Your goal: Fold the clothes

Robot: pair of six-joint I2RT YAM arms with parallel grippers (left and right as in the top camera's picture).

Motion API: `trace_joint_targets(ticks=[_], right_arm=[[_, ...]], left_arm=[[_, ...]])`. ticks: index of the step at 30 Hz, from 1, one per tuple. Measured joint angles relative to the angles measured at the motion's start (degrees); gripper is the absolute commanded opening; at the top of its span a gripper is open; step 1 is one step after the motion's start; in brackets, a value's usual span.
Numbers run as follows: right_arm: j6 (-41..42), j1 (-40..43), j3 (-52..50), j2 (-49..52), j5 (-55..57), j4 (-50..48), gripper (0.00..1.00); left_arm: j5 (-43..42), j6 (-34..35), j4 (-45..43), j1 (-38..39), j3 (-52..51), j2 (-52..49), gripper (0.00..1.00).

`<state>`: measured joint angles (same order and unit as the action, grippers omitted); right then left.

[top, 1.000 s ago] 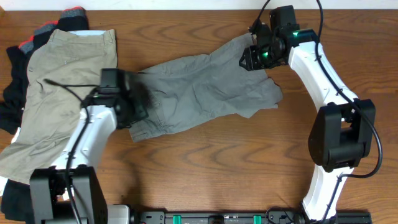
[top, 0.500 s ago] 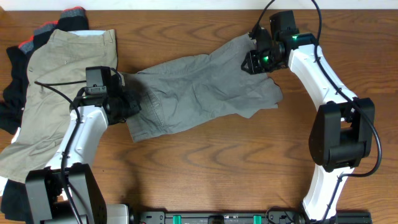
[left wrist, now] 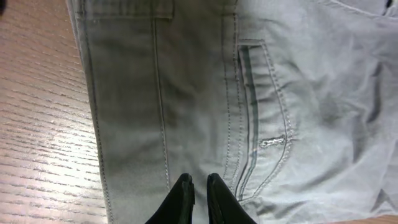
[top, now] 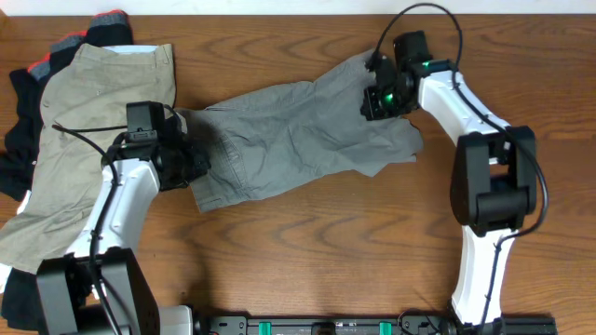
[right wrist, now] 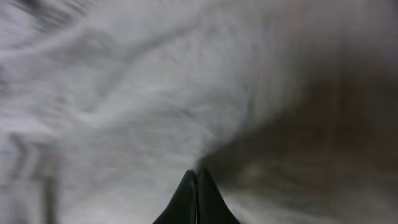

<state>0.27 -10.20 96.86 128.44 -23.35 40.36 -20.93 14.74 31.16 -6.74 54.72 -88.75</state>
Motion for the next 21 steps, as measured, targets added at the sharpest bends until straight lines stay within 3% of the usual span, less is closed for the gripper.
trace_joint_targets(ticks=[2,5,13,18,21], right_arm=[[0.02,0.0,-0.09,1.22,-0.04,-0.42,0.01],[0.0,0.0,-0.09,2.36,-0.22,-0.74,0.01],[0.0,0.0,-0.09,2.75,-0.66,-0.92,0.01],[0.0,0.0,-0.09,2.75,-0.68,-0.96,0.01],[0.0,0.0,-0.09,2.75,-0.68,-0.96,0.01]], left_arm=[[-0.68,-0.31,0.68,0.0,0.0,0.57,0.41],[-1.4,-0.15,2.08,0.0,0.0,0.9,0.51],[-1.88,-0.59,2.01,-2.49,0.0,0.87,0.59],[-2.23,-1.51,1.25,-6.12,0.0,0.37,0.7],[-3.04,-1.51,-0.5,-7.45,0.0,-1.18,0.71]])
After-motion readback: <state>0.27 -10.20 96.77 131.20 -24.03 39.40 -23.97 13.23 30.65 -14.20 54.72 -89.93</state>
